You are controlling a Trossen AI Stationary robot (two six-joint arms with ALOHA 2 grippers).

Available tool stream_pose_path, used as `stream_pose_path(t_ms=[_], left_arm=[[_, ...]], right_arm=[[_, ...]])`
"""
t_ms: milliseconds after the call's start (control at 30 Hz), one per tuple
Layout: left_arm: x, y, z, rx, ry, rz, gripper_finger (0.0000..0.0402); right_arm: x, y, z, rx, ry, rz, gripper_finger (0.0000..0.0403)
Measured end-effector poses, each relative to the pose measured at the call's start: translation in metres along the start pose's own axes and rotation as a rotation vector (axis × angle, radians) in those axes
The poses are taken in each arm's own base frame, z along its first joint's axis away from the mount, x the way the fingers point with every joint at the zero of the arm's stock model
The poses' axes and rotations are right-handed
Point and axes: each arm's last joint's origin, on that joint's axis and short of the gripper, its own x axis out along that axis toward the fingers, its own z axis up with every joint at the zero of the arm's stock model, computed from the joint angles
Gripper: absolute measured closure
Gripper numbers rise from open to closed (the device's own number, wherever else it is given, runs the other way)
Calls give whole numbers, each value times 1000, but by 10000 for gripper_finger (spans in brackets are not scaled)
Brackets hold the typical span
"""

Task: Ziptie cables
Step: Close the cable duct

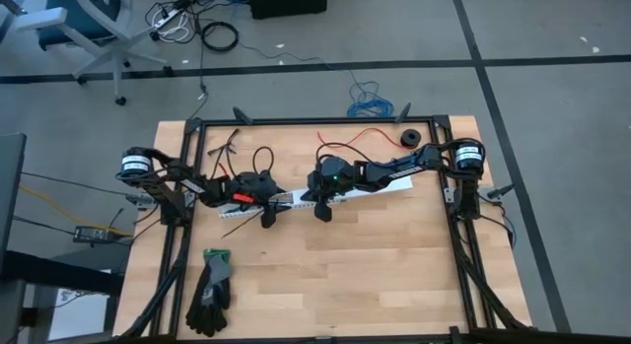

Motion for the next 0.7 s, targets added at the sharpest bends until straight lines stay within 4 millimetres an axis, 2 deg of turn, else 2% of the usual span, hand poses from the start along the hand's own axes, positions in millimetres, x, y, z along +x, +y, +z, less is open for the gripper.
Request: stream_pose_path(t_ms=[333, 433, 533, 600, 700], left_arm=[[0, 0, 0, 5, 1, -1, 152], [0, 0, 0, 16, 2, 1, 151], [0, 0, 0, 22, 3, 1, 151], [0, 0, 0, 23, 4, 1, 151], [0, 0, 0, 23, 4, 2, 151]], right_arm=[[-14, 1, -3, 89, 134, -73, 403], [-1, -4, -14, 125, 142, -53, 403], [22, -9, -20, 134, 113, 28, 403], [33, -11, -14, 113, 71, 60, 403], [36, -11, -4, 60, 45, 61, 403]])
